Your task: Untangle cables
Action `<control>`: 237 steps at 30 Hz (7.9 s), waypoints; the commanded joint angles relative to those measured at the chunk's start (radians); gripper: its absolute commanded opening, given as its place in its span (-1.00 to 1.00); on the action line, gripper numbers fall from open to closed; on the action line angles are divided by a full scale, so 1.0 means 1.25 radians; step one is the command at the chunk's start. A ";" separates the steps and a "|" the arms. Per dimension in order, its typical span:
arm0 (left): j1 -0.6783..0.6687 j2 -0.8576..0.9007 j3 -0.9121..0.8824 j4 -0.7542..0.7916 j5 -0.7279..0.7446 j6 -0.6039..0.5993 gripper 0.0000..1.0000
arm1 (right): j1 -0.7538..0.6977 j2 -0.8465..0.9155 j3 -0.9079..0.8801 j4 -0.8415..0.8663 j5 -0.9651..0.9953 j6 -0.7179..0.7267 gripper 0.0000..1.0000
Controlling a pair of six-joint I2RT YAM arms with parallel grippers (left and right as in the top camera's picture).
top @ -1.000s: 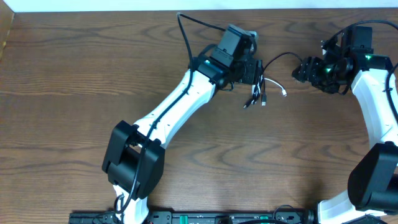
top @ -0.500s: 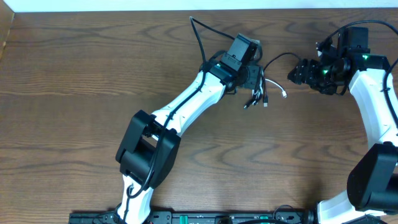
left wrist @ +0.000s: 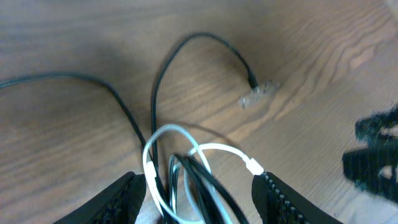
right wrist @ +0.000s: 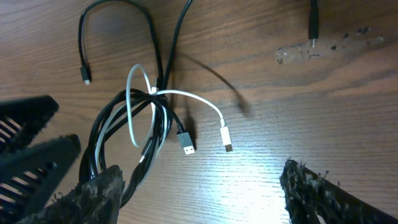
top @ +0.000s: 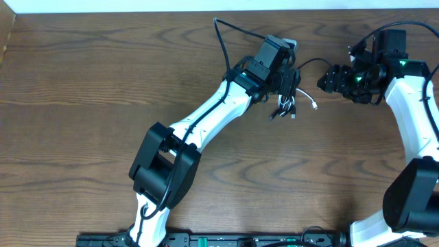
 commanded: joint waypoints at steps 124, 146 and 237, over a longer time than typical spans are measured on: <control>0.215 -0.106 0.007 -0.249 0.584 0.208 -0.85 | 0.129 -0.123 0.000 0.077 -0.180 -0.191 -0.27; 0.244 -0.106 0.006 -0.256 0.665 0.218 -0.85 | 0.147 0.036 0.002 0.056 -0.152 -0.279 -0.98; 0.091 -0.106 -0.105 -0.188 0.191 -0.224 -0.20 | 0.225 -0.023 0.168 -0.074 -0.031 -0.053 -0.98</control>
